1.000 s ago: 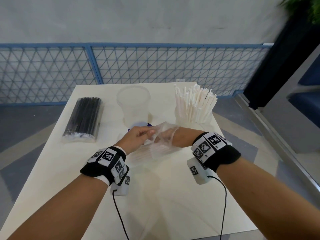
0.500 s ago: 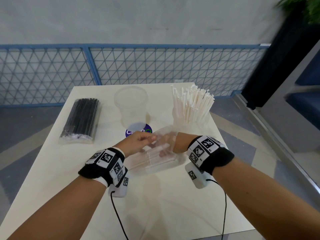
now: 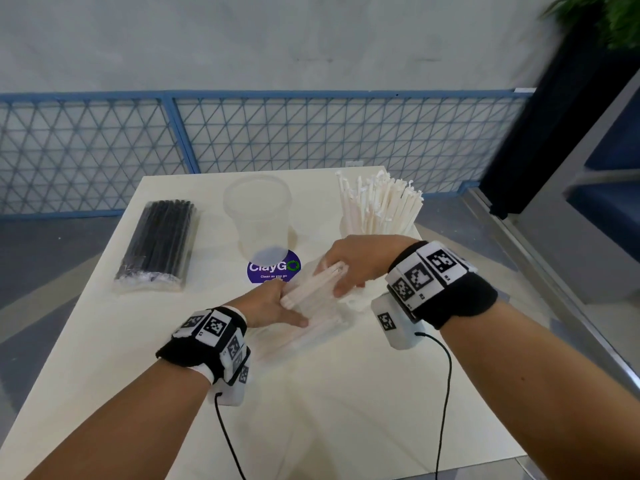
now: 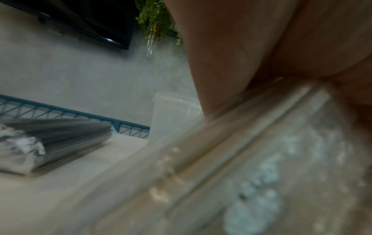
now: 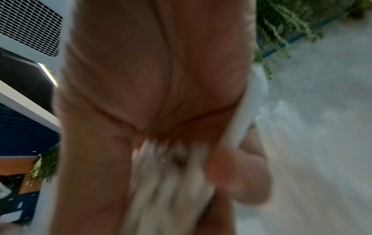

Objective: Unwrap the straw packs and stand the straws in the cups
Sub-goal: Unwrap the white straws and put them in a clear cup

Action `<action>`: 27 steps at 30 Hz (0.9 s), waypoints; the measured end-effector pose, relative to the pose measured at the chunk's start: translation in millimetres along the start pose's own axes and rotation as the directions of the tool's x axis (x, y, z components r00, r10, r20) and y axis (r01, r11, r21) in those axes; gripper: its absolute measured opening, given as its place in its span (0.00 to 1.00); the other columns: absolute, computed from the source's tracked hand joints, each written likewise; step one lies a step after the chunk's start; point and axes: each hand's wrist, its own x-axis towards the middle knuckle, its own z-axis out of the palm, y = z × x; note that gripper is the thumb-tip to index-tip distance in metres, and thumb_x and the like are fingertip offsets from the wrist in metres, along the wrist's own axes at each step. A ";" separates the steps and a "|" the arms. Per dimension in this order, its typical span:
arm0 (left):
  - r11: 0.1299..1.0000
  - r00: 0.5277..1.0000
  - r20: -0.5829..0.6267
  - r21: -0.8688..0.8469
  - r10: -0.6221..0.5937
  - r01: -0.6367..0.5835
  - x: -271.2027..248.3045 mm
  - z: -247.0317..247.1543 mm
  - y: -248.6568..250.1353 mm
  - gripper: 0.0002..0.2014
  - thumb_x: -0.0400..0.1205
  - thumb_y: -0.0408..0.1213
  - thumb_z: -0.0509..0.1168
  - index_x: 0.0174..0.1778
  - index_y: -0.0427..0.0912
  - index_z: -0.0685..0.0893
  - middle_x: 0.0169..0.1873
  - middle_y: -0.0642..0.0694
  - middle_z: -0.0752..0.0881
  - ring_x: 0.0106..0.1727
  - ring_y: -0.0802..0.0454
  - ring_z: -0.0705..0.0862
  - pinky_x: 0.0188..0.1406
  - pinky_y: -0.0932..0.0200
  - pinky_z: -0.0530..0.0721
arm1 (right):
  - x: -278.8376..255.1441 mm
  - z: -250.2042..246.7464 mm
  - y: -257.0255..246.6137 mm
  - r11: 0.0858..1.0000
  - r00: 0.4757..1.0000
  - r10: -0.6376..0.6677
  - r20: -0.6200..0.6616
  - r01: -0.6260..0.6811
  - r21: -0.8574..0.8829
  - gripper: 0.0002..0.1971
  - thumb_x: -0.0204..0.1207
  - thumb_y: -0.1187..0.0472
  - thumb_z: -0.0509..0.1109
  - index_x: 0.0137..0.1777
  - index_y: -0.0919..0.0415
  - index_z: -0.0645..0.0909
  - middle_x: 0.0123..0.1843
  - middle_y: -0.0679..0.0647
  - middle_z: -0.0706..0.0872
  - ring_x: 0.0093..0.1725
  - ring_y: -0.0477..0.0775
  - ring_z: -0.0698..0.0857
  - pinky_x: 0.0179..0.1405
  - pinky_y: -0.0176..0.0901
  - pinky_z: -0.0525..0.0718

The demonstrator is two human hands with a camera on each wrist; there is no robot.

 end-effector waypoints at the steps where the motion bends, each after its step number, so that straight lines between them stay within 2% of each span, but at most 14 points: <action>1: 1.000 1.000 -0.003 -0.014 -0.009 0.009 0.2 -1.3 -3.5 0.09 0.71 0.35 0.76 0.40 0.51 0.83 0.31 0.61 0.87 0.35 0.68 0.84 0.43 0.69 0.78 | -5.5 -6.0 3.8 0.999 0.999 0.032 0.004 -0.033 0.026 0.23 0.71 0.59 0.75 0.67 0.52 0.76 0.45 0.49 0.83 0.31 0.48 0.83 0.30 0.36 0.77; 3: 0.997 0.998 -0.043 -0.073 -0.042 0.039 -1.3 -4.0 -8.7 0.09 0.71 0.34 0.76 0.41 0.49 0.84 0.31 0.61 0.88 0.36 0.68 0.85 0.46 0.68 0.78 | -16.4 -16.4 15.7 0.973 0.996 0.063 -0.060 -0.048 0.227 0.24 0.70 0.62 0.76 0.66 0.53 0.76 0.43 0.50 0.81 0.31 0.48 0.86 0.30 0.36 0.82; 6: 0.987 0.991 -0.110 -0.145 -0.080 0.064 -4.1 -9.0 -9.3 0.16 0.70 0.36 0.77 0.52 0.42 0.84 0.44 0.52 0.90 0.49 0.57 0.87 0.56 0.63 0.79 | -23.0 -12.9 25.7 0.788 0.965 0.096 -0.243 0.076 0.611 0.20 0.68 0.67 0.77 0.59 0.62 0.79 0.39 0.59 0.86 0.36 0.54 0.88 0.34 0.37 0.85; 9: 0.979 0.989 -0.133 -0.200 -0.061 0.034 -3.3 -9.3 0.5 0.17 0.70 0.35 0.76 0.54 0.44 0.84 0.48 0.49 0.89 0.52 0.53 0.86 0.55 0.63 0.79 | -11.1 10.9 19.1 0.641 0.946 0.136 -0.296 0.143 0.754 0.20 0.67 0.63 0.79 0.57 0.65 0.78 0.42 0.61 0.88 0.38 0.53 0.88 0.39 0.39 0.87; 11: 0.983 0.991 -0.129 -0.184 -0.038 0.014 -0.7 -7.0 8.6 0.14 0.71 0.34 0.76 0.49 0.49 0.83 0.43 0.52 0.88 0.48 0.54 0.85 0.50 0.66 0.79 | -1.5 25.5 9.6 0.562 0.922 0.160 -0.354 0.209 0.800 0.12 0.68 0.60 0.78 0.48 0.63 0.81 0.41 0.57 0.87 0.36 0.50 0.85 0.35 0.36 0.84; 12: 0.985 0.992 -0.123 -0.171 -0.025 0.004 -0.1 -5.7 12.6 0.13 0.71 0.35 0.76 0.47 0.51 0.82 0.41 0.55 0.87 0.47 0.56 0.85 0.48 0.67 0.79 | 2.5 30.1 5.5 0.538 0.897 0.184 -0.402 0.250 0.805 0.12 0.68 0.59 0.78 0.46 0.64 0.82 0.40 0.57 0.86 0.36 0.50 0.84 0.32 0.36 0.82; 14: 0.986 0.994 -0.107 -0.169 -0.022 0.003 1.4 -4.5 15.0 0.15 0.70 0.36 0.76 0.49 0.52 0.81 0.41 0.56 0.86 0.46 0.59 0.85 0.46 0.68 0.78 | 7.9 35.6 0.8 0.533 0.824 0.249 -0.509 0.322 0.782 0.12 0.66 0.58 0.80 0.41 0.64 0.81 0.34 0.52 0.85 0.31 0.46 0.81 0.25 0.34 0.76; 16: 0.986 0.996 -0.091 -0.164 -0.025 0.010 1.4 -4.3 16.4 0.17 0.71 0.36 0.76 0.52 0.50 0.79 0.42 0.56 0.85 0.45 0.63 0.83 0.45 0.69 0.78 | 10.2 36.5 -1.8 0.548 0.743 0.315 -0.590 0.365 0.753 0.13 0.64 0.57 0.81 0.42 0.57 0.80 0.32 0.45 0.82 0.27 0.39 0.79 0.20 0.27 0.71; 17: 0.988 0.996 -0.080 -0.155 -0.028 0.015 1.6 -4.0 16.7 0.19 0.71 0.36 0.76 0.54 0.50 0.78 0.42 0.57 0.85 0.45 0.65 0.82 0.46 0.70 0.78 | 11.4 36.7 -3.4 0.559 0.711 0.348 -0.611 0.366 0.744 0.17 0.63 0.55 0.82 0.46 0.56 0.79 0.35 0.44 0.81 0.29 0.38 0.79 0.20 0.25 0.71; 19: 0.990 0.997 -0.063 -0.136 -0.033 0.024 2.3 -2.7 19.0 0.20 0.71 0.38 0.76 0.56 0.50 0.77 0.42 0.59 0.84 0.45 0.67 0.81 0.49 0.69 0.78 | 14.2 38.2 -6.8 0.584 0.655 0.402 -0.640 0.355 0.730 0.22 0.60 0.52 0.83 0.50 0.55 0.77 0.37 0.45 0.81 0.33 0.42 0.80 0.25 0.30 0.74; 21: 0.993 0.999 -0.048 -0.117 -0.024 0.018 3.3 -0.3 23.0 0.20 0.71 0.38 0.76 0.55 0.51 0.76 0.42 0.61 0.83 0.44 0.69 0.80 0.44 0.73 0.75 | 15.7 39.1 -9.2 0.615 0.608 0.423 -0.672 0.352 0.706 0.15 0.63 0.56 0.82 0.41 0.53 0.77 0.33 0.44 0.80 0.30 0.41 0.79 0.29 0.36 0.77; 23: 0.992 0.999 -0.050 -0.125 -0.014 0.008 4.3 1.5 26.5 0.21 0.71 0.38 0.76 0.56 0.52 0.76 0.43 0.62 0.83 0.45 0.68 0.80 0.42 0.75 0.74 | 14.5 37.5 -7.8 0.634 0.573 0.441 -0.691 0.347 0.691 0.11 0.66 0.63 0.78 0.33 0.52 0.77 0.28 0.43 0.79 0.26 0.37 0.78 0.29 0.37 0.77; 25: 0.991 0.998 -0.062 -0.133 -0.011 0.002 5.5 1.5 26.4 0.23 0.70 0.38 0.76 0.58 0.52 0.76 0.44 0.62 0.83 0.48 0.62 0.82 0.44 0.73 0.75 | 11.2 34.5 -3.7 0.620 0.538 0.477 -0.695 0.355 0.700 0.08 0.66 0.66 0.77 0.34 0.57 0.80 0.28 0.46 0.80 0.27 0.41 0.78 0.28 0.38 0.77; 27: 0.991 0.997 -0.077 -0.131 -0.016 0.005 4.9 -0.2 24.4 0.21 0.71 0.37 0.76 0.57 0.52 0.76 0.42 0.62 0.83 0.47 0.61 0.82 0.40 0.76 0.75 | 8.0 32.8 3.5 0.591 0.495 0.521 -0.696 0.379 0.712 0.05 0.66 0.66 0.77 0.37 0.61 0.82 0.28 0.49 0.80 0.29 0.46 0.78 0.28 0.38 0.76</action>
